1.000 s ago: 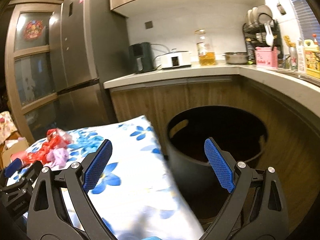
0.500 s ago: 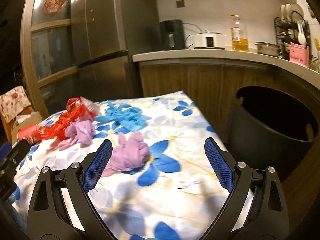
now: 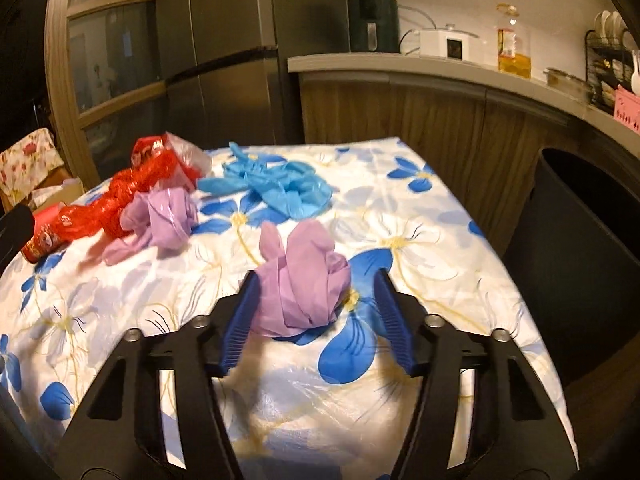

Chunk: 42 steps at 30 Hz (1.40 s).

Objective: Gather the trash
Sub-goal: 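Grasp a pink glove with the right tool while the left tool grasps another pink glove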

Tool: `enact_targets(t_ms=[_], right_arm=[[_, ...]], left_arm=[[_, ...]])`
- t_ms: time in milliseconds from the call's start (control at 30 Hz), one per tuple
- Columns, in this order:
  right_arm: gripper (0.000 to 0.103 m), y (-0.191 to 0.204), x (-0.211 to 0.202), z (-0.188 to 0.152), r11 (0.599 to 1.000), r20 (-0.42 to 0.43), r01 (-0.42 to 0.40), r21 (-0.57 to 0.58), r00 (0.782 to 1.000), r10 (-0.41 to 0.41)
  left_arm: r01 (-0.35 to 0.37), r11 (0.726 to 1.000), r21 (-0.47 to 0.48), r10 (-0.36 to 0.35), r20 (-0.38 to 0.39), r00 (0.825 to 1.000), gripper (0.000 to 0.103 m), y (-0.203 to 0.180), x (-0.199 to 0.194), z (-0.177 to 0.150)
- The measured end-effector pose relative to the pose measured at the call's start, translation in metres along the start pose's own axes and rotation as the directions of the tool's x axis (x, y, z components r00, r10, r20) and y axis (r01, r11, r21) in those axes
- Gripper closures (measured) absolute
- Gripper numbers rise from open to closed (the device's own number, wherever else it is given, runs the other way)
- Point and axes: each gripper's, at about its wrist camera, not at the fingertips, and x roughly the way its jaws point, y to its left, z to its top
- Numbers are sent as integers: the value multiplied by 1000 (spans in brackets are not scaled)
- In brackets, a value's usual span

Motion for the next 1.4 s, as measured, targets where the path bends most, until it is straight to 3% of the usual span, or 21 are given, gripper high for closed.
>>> enact_targets(t_ms=[33, 133, 233, 467, 700, 767, 833, 933, 1000, 1200, 1400], right_arm=[[67, -1, 2, 0, 1000, -6, -7, 1, 1000, 7], [82, -4, 2, -1, 999, -10, -29, 18, 1000, 29], [90, -16, -8, 0, 996, 31, -40, 79, 999, 38], [94, -31, -40, 5, 991, 146, -38, 126, 989, 20], [94, -42, -59, 8, 994, 198, -27, 108, 980, 5], [94, -44, -61, 8, 993, 202, -25, 112, 979, 1], [94, -46, -63, 8, 993, 201, -21, 113, 980, -2], [94, -48, -66, 6, 994, 201, -15, 109, 980, -7], [94, -48, -68, 6, 995, 201, -13, 104, 980, -8], [94, -48, -78, 7, 995, 218, -20, 94, 976, -1], [94, -46, -90, 8, 996, 238, -39, 82, 971, 19]], left_arm=[[5, 1000, 2, -5, -5, 1000, 6, -1, 3, 0], [17, 1000, 12, -17, -25, 1000, 6, -9, 12, 0], [25, 999, 29, -24, -36, 999, 6, -19, 20, 0], [35, 998, 45, -31, -92, 995, 13, -48, 51, 3], [11, 999, 52, -1, -186, 982, 36, -66, 88, -2], [1, 998, 60, 12, -220, 975, 48, -68, 96, -5], [1, 998, 61, 15, -265, 964, 69, -68, 106, -8], [1, 999, 37, 10, -304, 953, 90, -64, 114, -11], [11, 1000, 22, -3, -311, 950, 98, -61, 116, -13], [48, 999, -16, -50, -254, 966, 102, -52, 93, -10], [91, 995, -47, -98, -169, 981, 102, -41, 36, -9]])
